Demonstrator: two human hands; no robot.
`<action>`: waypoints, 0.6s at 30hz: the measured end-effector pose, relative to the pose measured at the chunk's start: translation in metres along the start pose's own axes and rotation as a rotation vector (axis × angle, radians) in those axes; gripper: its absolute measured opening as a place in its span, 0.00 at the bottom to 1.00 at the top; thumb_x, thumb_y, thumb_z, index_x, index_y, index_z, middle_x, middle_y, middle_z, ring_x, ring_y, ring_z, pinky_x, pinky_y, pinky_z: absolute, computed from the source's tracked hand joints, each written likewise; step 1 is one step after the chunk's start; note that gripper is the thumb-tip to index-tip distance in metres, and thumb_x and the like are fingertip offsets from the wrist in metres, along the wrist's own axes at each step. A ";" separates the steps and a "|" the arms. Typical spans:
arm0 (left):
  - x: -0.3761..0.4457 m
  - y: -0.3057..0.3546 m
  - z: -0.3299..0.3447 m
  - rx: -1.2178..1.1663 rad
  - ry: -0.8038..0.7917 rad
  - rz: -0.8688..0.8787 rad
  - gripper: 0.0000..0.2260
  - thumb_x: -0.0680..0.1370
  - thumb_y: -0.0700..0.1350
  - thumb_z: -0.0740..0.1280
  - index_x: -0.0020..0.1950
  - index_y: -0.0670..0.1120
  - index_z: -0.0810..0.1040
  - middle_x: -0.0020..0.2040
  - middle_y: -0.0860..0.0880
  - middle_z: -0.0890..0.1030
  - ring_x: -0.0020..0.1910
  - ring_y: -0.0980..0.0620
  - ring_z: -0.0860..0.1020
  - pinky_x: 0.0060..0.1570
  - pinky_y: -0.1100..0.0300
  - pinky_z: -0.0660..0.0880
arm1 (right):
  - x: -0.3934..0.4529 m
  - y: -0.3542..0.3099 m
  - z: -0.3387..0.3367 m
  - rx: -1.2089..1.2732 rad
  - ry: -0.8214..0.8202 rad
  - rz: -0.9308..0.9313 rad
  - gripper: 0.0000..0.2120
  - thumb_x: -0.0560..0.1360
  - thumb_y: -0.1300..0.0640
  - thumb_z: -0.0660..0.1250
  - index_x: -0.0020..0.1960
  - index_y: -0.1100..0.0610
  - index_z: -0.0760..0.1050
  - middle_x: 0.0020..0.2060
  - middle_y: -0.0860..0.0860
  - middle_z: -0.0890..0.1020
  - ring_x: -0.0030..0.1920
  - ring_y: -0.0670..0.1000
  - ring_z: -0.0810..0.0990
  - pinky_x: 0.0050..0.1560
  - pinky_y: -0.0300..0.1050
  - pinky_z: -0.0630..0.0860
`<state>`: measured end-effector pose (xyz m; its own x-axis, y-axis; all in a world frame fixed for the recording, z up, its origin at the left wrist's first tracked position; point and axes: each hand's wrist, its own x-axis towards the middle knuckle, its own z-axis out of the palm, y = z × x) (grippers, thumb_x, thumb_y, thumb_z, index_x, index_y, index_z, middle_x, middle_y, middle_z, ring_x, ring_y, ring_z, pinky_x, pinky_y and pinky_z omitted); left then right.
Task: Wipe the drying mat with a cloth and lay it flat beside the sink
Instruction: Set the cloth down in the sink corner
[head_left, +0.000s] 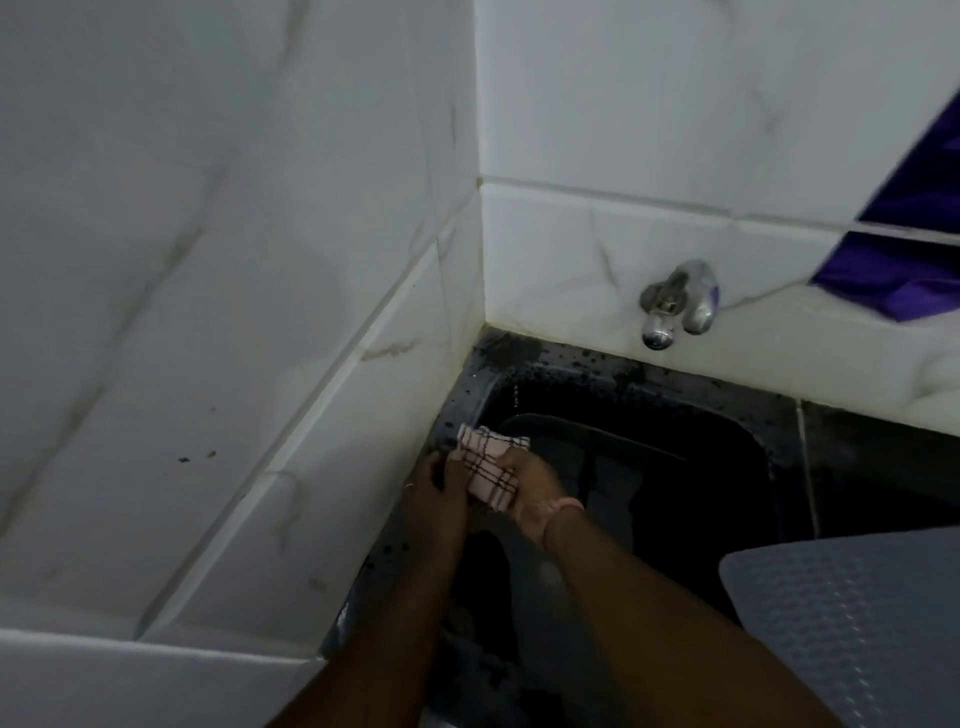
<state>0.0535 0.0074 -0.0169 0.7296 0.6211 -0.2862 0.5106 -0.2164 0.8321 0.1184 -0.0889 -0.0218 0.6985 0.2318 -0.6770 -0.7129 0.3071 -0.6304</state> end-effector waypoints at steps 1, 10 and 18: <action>-0.001 0.008 0.009 -0.144 -0.141 -0.068 0.25 0.77 0.65 0.63 0.64 0.48 0.79 0.59 0.49 0.81 0.56 0.49 0.80 0.57 0.55 0.76 | -0.002 -0.005 -0.013 0.018 -0.024 -0.024 0.21 0.74 0.65 0.60 0.65 0.67 0.77 0.59 0.67 0.81 0.60 0.67 0.79 0.64 0.63 0.75; -0.071 0.058 0.091 -0.495 -0.780 -0.357 0.18 0.81 0.53 0.63 0.58 0.40 0.82 0.49 0.38 0.85 0.45 0.41 0.85 0.44 0.49 0.83 | -0.059 -0.048 -0.145 -0.178 0.094 -0.194 0.21 0.68 0.65 0.67 0.61 0.64 0.76 0.55 0.62 0.82 0.53 0.61 0.82 0.56 0.57 0.80; -0.141 0.076 0.174 -0.377 -0.707 -0.297 0.18 0.83 0.56 0.61 0.56 0.42 0.80 0.50 0.40 0.85 0.48 0.43 0.84 0.47 0.53 0.80 | -0.125 -0.049 -0.245 -0.431 0.519 -0.425 0.22 0.79 0.53 0.68 0.71 0.54 0.68 0.47 0.48 0.79 0.46 0.45 0.79 0.41 0.37 0.75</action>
<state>0.0682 -0.2277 0.0044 0.7656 -0.0308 -0.6425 0.6317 0.2246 0.7419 0.0510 -0.3594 0.0003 0.8737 -0.3167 -0.3694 -0.4271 -0.1356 -0.8940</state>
